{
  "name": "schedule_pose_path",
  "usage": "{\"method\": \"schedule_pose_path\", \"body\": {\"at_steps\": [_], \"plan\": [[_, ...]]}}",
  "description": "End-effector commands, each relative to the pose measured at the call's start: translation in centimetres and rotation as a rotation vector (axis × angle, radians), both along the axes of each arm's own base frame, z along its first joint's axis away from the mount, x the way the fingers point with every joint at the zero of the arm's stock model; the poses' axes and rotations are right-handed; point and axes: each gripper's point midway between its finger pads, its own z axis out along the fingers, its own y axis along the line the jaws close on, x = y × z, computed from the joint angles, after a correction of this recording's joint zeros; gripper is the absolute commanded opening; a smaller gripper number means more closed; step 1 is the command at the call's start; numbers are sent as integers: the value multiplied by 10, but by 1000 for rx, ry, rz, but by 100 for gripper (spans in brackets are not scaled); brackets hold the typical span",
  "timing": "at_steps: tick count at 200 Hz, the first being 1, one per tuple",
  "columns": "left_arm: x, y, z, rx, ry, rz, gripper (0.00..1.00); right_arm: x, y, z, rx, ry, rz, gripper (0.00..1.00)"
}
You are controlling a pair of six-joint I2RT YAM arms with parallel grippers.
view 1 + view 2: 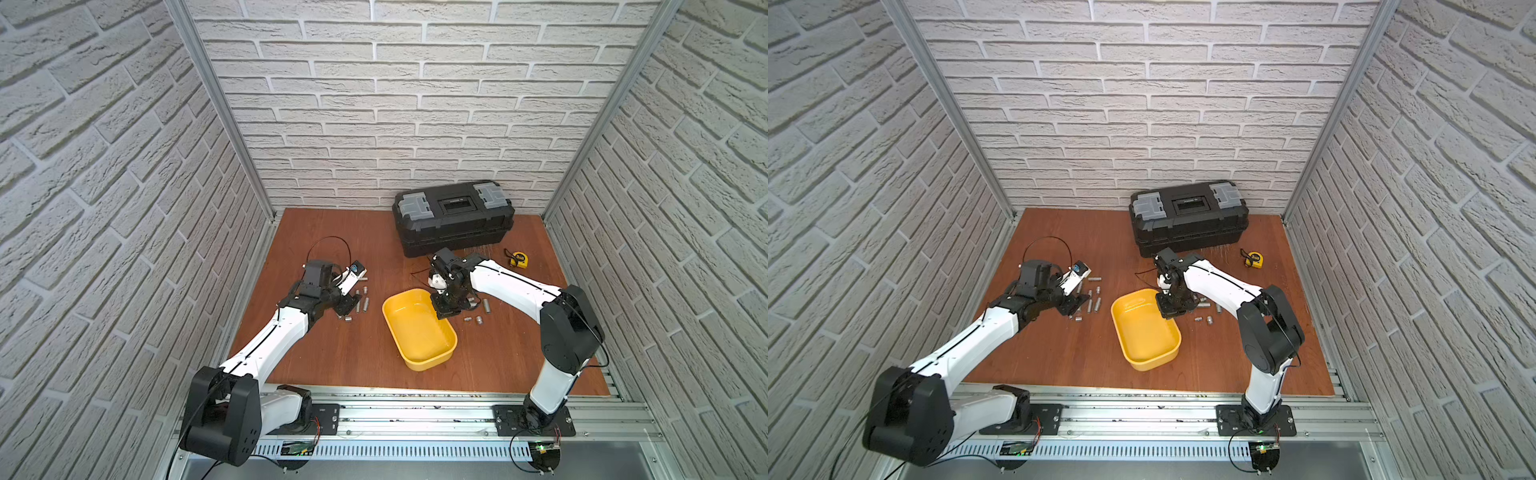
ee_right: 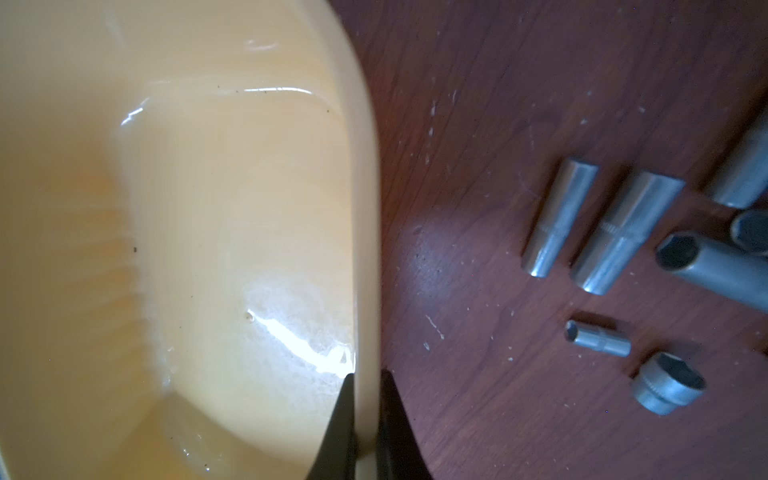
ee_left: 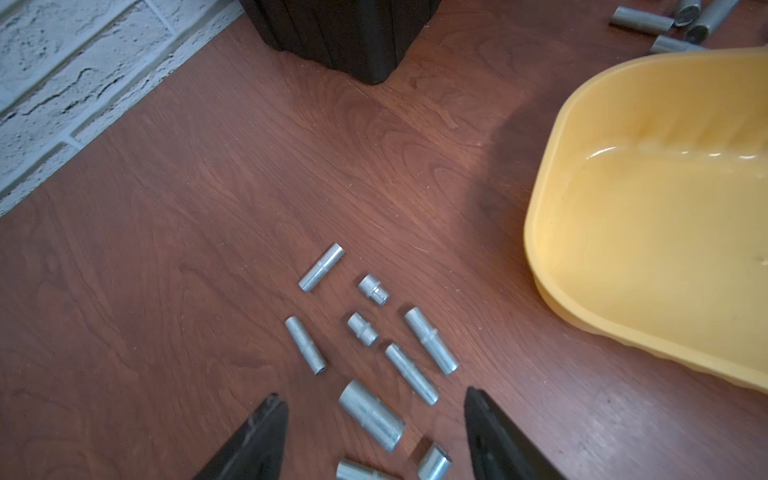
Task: Take out the socket from the storage box
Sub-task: Adjust the storage box at the center of the board.
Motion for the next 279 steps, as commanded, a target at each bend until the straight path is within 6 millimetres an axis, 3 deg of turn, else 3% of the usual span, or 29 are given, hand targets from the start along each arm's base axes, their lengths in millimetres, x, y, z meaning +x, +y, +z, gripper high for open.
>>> {"method": "schedule_pose_path", "body": {"at_steps": [1, 80, 119, 166, 207, 211, 214, 218, 256, 279], "plan": [[1, -2, 4, -11, -25, 2, 71, 0, -1, 22, 18, -24, 11, 2], [9, 3, -3, -61, -42, 91, 72, 44, 0, 27, 46, -280, -83, 2], [16, 14, -5, -85, -82, 193, 73, 65, 5, 8, 55, -322, -130, 2], [21, 27, -11, -107, -97, 274, 74, 66, 7, -14, 50, -299, -144, 4], [27, 39, -14, -129, -110, 323, 80, 62, 3, -18, 45, -299, -146, 24], [27, 40, -15, -129, -109, 328, 83, 62, 3, -18, 45, -301, -144, 27], [28, 41, -15, -130, -109, 333, 95, 62, 3, -18, 46, -302, -144, 29], [29, 43, -16, -131, -110, 340, 98, 62, 3, -17, 46, -304, -142, 31], [36, 64, -17, -155, -146, 409, 98, 66, 0, 4, 50, -354, -136, 45], [40, 76, -18, -167, -166, 449, 98, 71, -19, 26, 13, -440, -165, 54]]}}
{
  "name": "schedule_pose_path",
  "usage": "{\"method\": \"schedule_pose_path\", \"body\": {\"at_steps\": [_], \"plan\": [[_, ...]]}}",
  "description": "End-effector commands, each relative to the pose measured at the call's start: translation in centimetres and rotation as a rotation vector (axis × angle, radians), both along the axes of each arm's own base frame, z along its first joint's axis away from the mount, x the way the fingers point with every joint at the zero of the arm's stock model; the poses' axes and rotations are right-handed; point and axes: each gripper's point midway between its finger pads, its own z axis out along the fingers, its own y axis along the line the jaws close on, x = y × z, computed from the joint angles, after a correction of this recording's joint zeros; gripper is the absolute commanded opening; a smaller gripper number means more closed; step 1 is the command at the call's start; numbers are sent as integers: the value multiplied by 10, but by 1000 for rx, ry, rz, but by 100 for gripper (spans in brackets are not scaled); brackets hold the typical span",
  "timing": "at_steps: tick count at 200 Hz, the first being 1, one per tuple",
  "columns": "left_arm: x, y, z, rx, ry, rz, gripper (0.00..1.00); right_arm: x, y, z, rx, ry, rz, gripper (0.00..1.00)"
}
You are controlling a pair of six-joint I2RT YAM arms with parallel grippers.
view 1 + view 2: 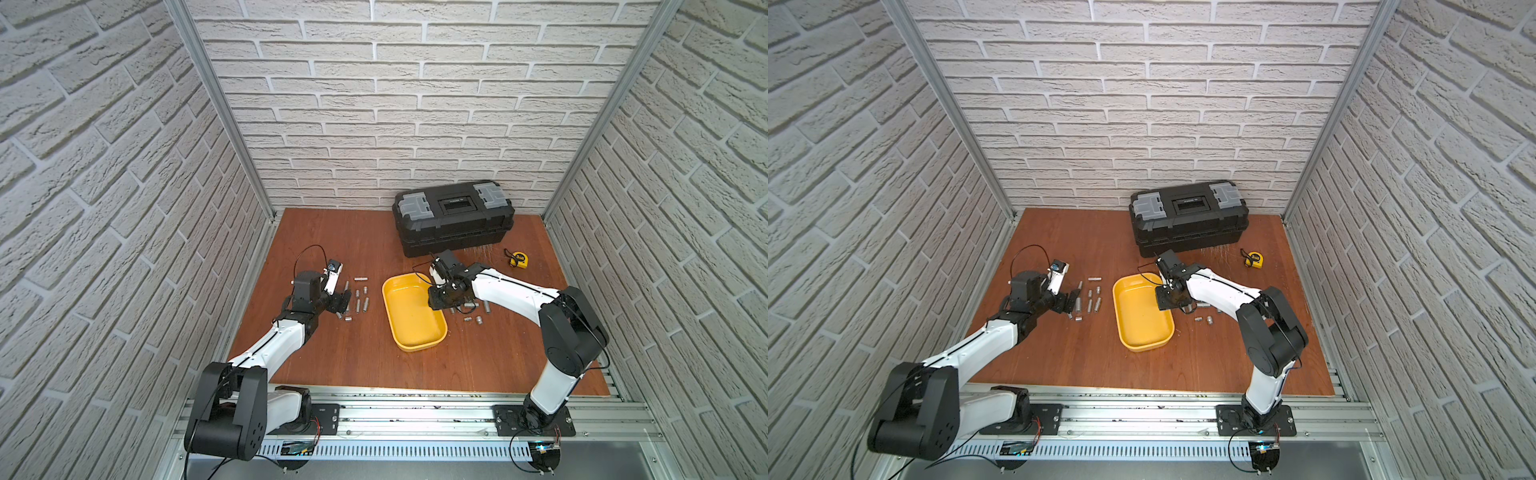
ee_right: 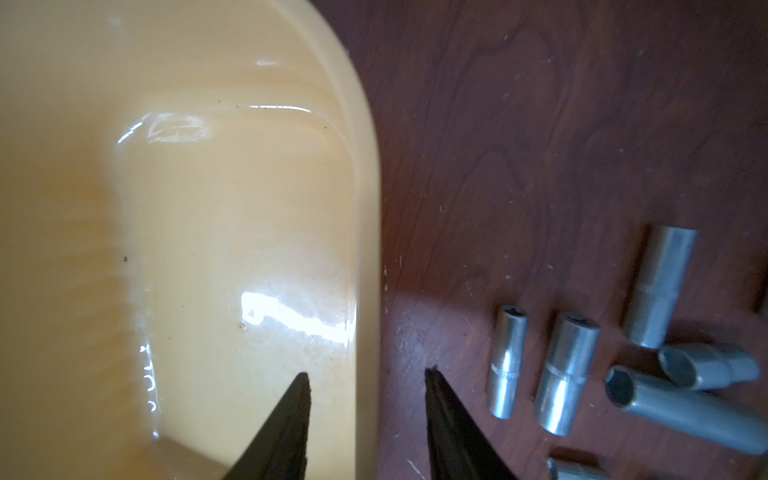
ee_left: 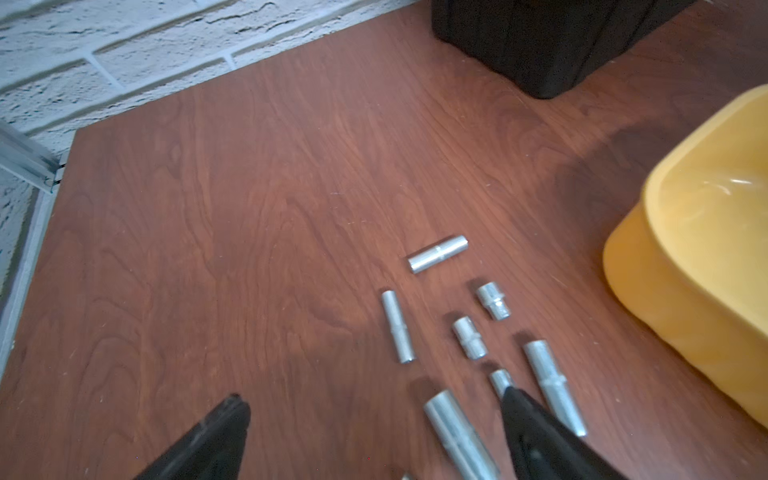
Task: Take out the socket from the storage box
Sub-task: Adjust the storage box at the center of the board.
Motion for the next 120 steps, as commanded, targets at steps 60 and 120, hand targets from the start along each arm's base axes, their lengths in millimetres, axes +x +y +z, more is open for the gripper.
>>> {"method": "schedule_pose_path", "body": {"at_steps": [60, 120], "plan": [[21, 40, 5, -95, -178, 137, 98, 21, -140, 84, -189, -464, -247, 80], [38, 68, -4, -175, -267, 228, 98, -7, -214, 71, -363, -827, -338, 100]]}}
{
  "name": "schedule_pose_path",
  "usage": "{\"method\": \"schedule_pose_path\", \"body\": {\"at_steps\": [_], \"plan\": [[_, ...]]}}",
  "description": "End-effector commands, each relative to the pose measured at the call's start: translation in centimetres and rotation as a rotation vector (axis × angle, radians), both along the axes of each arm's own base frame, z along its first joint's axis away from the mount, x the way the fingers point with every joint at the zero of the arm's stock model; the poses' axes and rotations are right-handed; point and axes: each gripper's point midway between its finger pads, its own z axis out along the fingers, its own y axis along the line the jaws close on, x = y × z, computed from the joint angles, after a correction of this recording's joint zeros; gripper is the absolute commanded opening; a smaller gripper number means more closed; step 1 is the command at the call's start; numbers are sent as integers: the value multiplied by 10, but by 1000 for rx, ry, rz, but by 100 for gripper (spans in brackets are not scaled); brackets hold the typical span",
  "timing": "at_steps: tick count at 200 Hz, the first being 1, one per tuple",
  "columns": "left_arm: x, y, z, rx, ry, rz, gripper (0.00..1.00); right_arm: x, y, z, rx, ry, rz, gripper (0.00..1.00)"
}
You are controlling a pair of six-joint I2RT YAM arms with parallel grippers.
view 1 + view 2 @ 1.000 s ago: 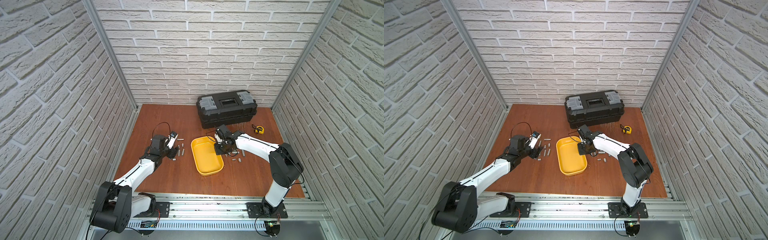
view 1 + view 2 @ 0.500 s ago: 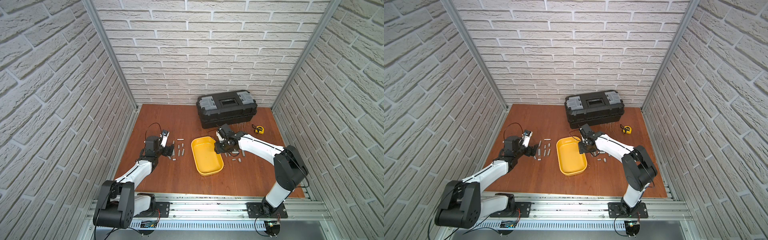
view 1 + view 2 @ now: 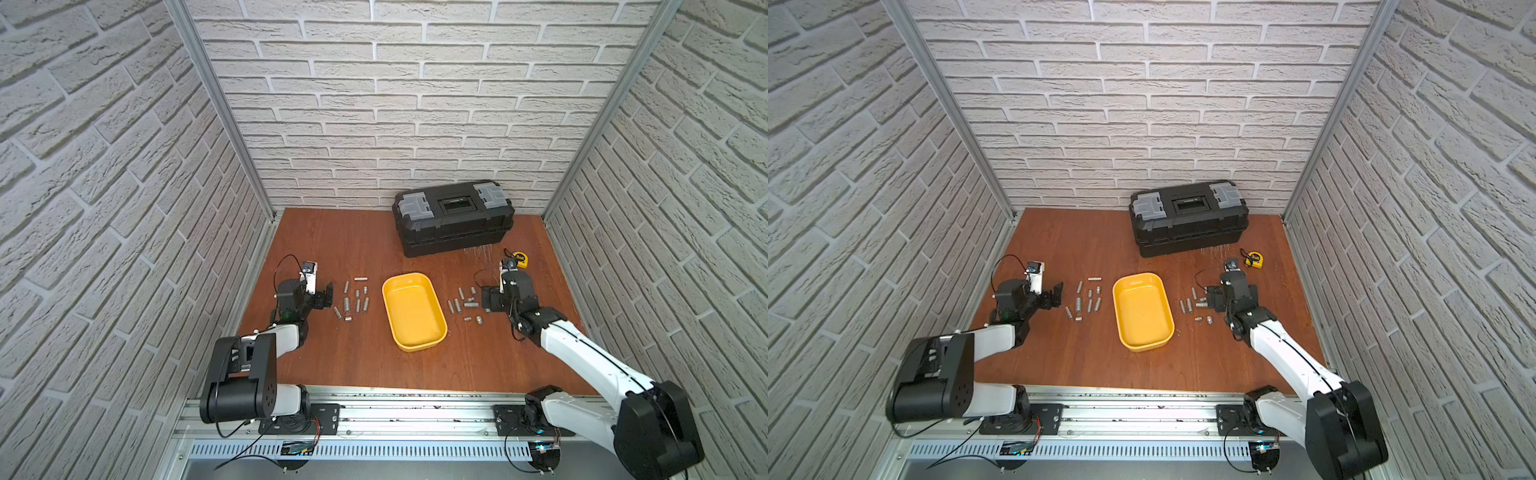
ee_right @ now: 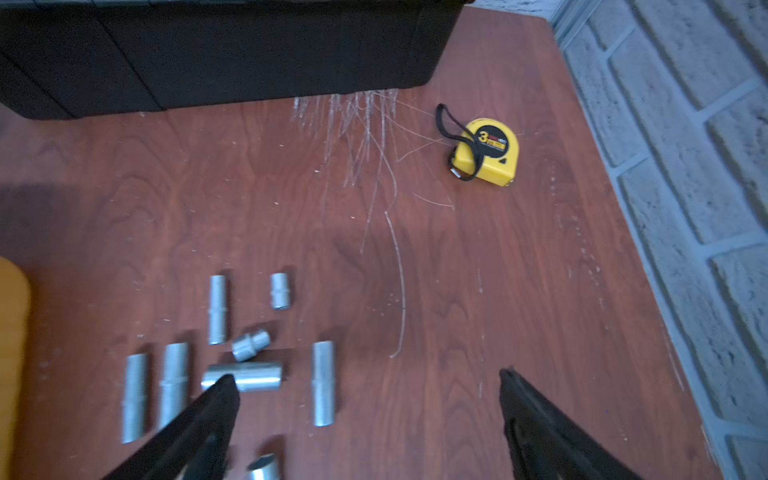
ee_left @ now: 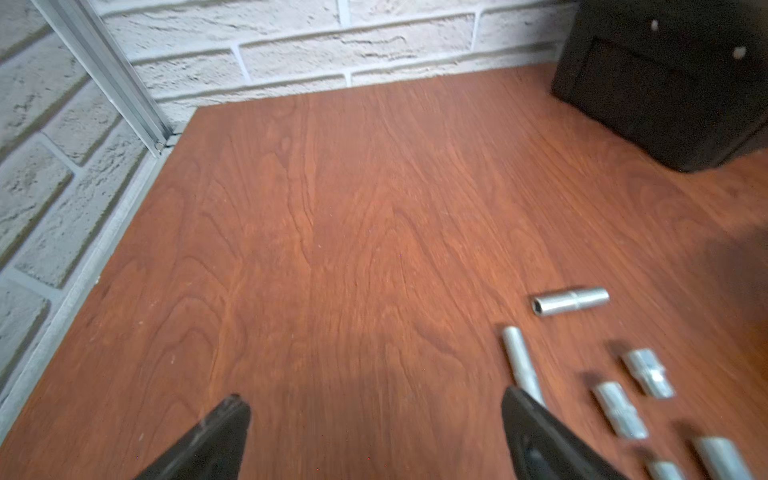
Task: Take out the socket from the storage box
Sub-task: Adjust the storage box at the center of the board, then reset both arms
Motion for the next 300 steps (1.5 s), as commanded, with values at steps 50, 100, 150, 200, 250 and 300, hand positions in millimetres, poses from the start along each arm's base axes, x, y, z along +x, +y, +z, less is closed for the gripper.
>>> {"method": "schedule_pose_path", "body": {"at_steps": [50, 100, 150, 200, 250, 300], "plan": [[18, 23, 0, -72, -74, 105, 98, 19, -45, 13, -30, -334, -100, 99], [19, 25, 0, -74, -67, 116, 98, 67, -38, 7, 12, -315, -7, 99], [20, 26, -1, -74, -63, 124, 98, 76, -29, -16, 43, -341, 41, 99], [20, 26, -1, -74, -62, 126, 98, 79, -28, -18, 50, -330, 53, 99], [20, 26, 0, -73, -64, 127, 98, 79, -28, -18, 50, -324, 52, 99], [20, 26, 0, -73, -64, 127, 98, 79, -28, -18, 50, -324, 53, 99]]}}
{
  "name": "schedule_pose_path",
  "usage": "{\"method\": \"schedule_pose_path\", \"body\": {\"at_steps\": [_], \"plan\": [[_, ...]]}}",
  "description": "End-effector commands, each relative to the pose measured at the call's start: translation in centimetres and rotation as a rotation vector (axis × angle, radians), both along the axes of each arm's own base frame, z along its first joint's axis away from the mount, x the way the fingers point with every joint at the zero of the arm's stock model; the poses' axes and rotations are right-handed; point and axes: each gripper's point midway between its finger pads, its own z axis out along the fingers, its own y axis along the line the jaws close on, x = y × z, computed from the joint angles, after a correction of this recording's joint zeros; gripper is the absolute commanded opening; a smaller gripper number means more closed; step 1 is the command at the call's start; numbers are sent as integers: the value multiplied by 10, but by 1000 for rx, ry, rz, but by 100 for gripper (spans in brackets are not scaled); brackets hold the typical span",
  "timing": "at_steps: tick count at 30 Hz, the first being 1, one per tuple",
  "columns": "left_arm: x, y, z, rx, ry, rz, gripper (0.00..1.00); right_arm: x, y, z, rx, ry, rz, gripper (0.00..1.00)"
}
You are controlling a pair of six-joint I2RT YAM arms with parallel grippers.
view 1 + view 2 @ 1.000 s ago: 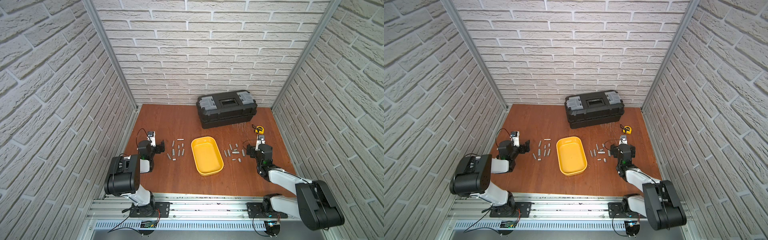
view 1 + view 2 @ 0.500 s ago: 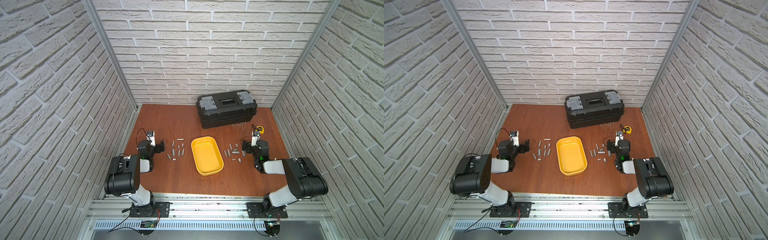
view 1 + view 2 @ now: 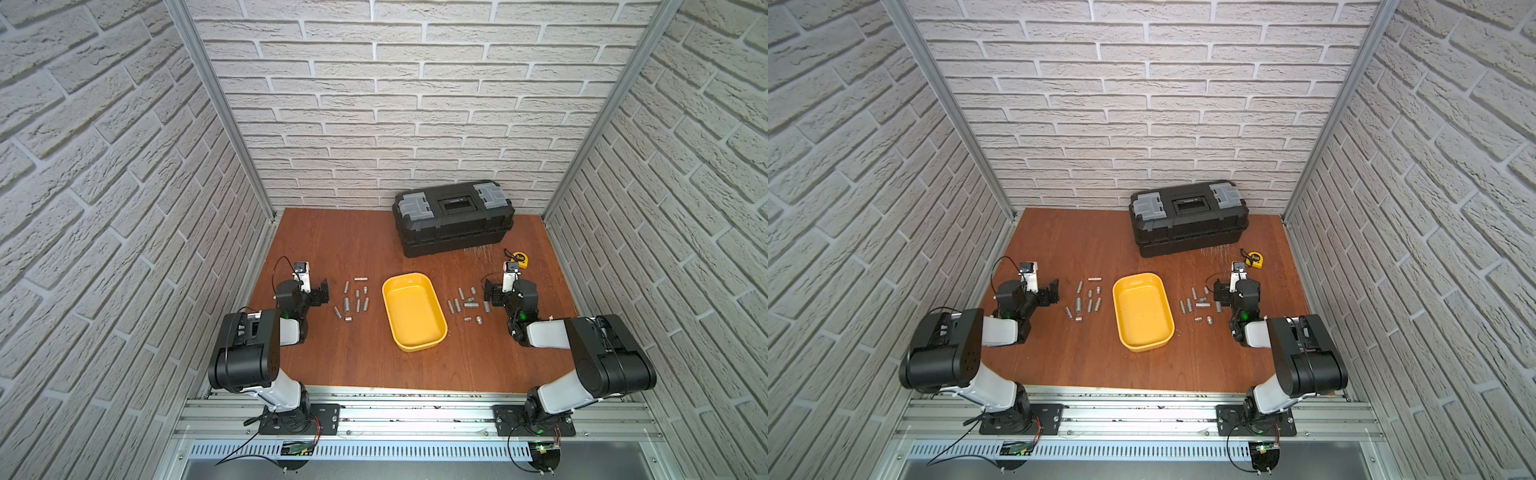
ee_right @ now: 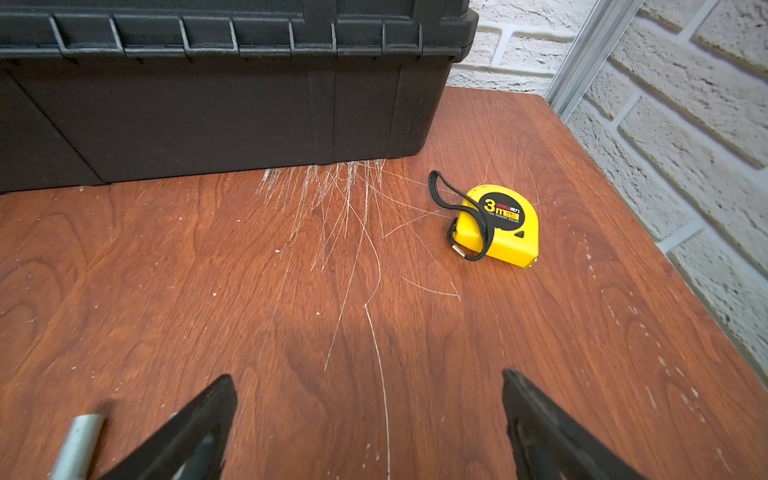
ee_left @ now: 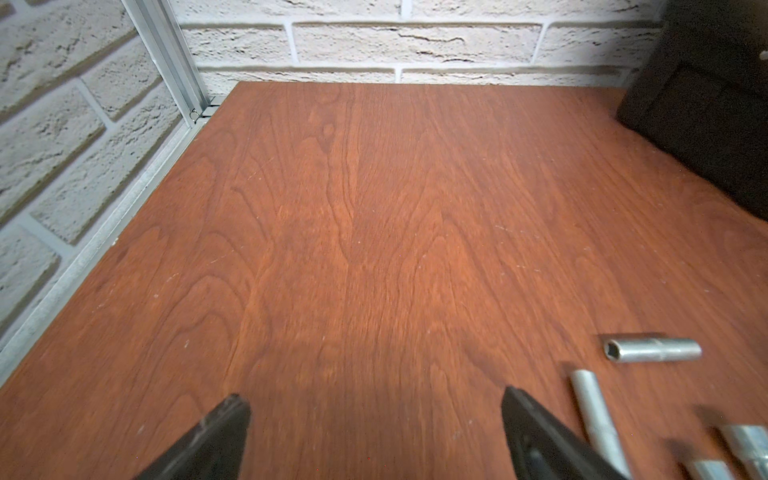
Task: Take out the socket from the storage box
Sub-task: Reset both arms
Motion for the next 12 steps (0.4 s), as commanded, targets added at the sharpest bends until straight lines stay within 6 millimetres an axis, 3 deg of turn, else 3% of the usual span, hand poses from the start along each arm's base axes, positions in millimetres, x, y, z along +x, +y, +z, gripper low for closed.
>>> {"method": "schedule_pose_path", "body": {"at_steps": [1, 12], "plan": [[9, 4, 17, -2, -63, 14, 98, 10, -1, 24, -1, -77, 2, 99], [9, 5, 17, -4, -60, 18, 98, 9, -1, 23, -2, -75, 2, 99]]}}
